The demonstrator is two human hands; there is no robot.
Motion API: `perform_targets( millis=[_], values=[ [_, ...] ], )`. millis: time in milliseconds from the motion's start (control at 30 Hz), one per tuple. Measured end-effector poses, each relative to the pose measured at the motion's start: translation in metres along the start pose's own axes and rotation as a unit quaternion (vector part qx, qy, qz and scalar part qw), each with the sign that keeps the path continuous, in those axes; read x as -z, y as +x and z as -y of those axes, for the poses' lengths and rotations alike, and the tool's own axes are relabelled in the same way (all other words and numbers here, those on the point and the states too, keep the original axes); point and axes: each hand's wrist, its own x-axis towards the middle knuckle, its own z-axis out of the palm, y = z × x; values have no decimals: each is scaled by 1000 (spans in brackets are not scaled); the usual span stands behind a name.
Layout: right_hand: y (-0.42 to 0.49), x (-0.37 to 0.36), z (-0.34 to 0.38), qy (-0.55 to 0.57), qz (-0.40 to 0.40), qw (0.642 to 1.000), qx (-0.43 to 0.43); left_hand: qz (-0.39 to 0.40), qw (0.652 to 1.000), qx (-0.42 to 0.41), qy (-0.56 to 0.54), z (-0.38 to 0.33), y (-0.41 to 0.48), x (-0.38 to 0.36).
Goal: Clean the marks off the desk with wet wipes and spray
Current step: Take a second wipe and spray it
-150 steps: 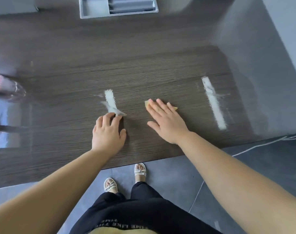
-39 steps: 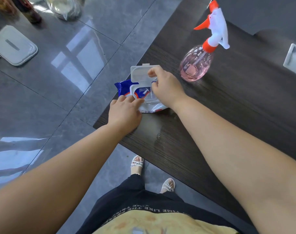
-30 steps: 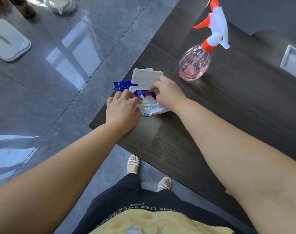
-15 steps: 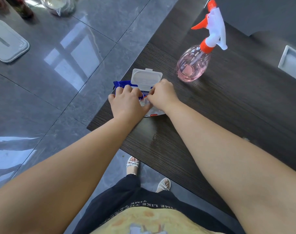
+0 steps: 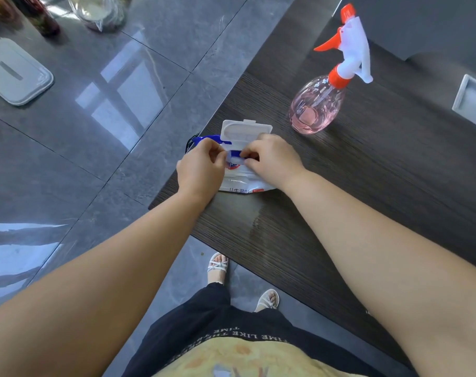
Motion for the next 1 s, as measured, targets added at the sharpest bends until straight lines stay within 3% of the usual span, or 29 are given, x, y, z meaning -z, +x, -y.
perform_targets(
  millis=[167,433,500,600,667,767,867,1000],
  values=[
    [1,-9,14,-70,-78,994,39,2,1000,-18,-13,-1,-4,0],
    [3,-13,15,-102,-32,994,39,13,999,-41,30,4,-7,-2],
    [3,-10,16,-58,-32,997,33,2,998,-45,35,4,-7,-2],
    [0,-5,14,109,-31,993,-10,-11,998,-44,44,3,-5,-1],
    [-4,1,14,233,-38,970,-53,-14,997,-46,56,3,-3,0],
    [-9,13,12,400,-74,904,-127,-13,997,-45,62,3,-3,2],
    [-12,23,12,512,-34,844,-159,-10,999,-25,43,3,-4,4],
    [-22,29,7,662,-30,729,-170,-8,1000,-19,20,-1,-5,5]
  ],
)
